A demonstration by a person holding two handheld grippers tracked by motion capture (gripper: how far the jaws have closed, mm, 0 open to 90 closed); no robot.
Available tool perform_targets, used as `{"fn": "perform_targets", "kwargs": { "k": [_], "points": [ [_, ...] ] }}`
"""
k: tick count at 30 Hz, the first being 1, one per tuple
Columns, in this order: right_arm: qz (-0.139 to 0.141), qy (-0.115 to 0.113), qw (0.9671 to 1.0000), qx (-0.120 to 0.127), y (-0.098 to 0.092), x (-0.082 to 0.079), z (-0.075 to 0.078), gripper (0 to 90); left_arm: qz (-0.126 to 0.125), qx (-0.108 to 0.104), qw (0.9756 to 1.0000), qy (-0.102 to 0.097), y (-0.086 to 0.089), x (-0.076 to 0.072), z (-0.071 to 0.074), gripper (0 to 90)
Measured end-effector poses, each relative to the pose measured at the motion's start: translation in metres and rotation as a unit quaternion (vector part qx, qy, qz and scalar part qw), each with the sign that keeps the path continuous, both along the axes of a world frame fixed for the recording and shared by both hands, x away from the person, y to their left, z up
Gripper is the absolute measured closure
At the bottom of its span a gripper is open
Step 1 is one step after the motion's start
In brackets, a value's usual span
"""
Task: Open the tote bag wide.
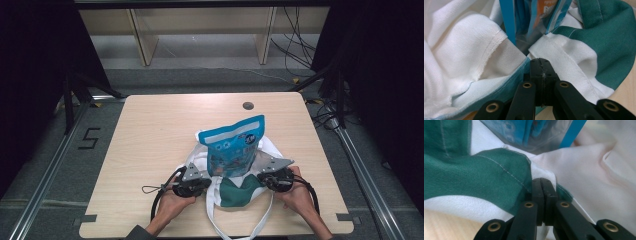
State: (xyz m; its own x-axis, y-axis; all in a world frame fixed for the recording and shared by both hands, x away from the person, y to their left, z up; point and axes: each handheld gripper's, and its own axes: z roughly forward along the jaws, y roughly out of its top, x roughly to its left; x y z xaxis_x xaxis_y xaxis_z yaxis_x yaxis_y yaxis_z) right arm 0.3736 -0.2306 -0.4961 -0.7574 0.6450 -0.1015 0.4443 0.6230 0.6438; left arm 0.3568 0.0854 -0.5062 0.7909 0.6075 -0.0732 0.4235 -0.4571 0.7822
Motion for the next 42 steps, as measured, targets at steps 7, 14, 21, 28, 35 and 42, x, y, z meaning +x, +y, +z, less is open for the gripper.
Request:
{"fn": "perform_targets", "kwargs": {
  "k": [7, 14, 21, 28, 35, 42],
  "points": [
    [-0.005, -0.017, 0.9998, 0.009, 0.007, 0.006, -0.005, 90.0, 0.028, 0.005, 0.9995, -0.016, 0.007, 0.016, -0.005, 89.4],
    [-0.01, -0.005, 0.9999, 0.011, 0.011, 0.012, -0.004, 90.0, 0.047, 0.002, 0.9987, -0.02, 0.011, 0.029, -0.007, 89.4],
    [0.004, -0.062, 0.9949, 0.08, -0.004, 0.004, 0.04, 81.6, 0.038, 0.005, 0.9988, -0.031, 0.014, 0.028, 0.006, 84.4],
    [-0.026, -0.122, 0.9892, 0.077, -0.017, 0.017, 0.08, 69.5, 0.083, -0.069, 0.9918, -0.068, 0.048, 0.037, 0.048, 79.0],
    [-0.019, -0.095, 0.9953, 0.005, -0.015, 0.049, 0.057, 78.4, 0.139, -0.045, 0.9871, -0.066, 0.06, 0.073, 0.046, 69.8],
    [-0.081, -0.102, 0.9908, 0.036, -0.029, 0.089, 0.044, 88.8, 0.138, -0.012, 0.989, -0.052, 0.05, 0.11, 0.021, 85.3]
  ]
}}
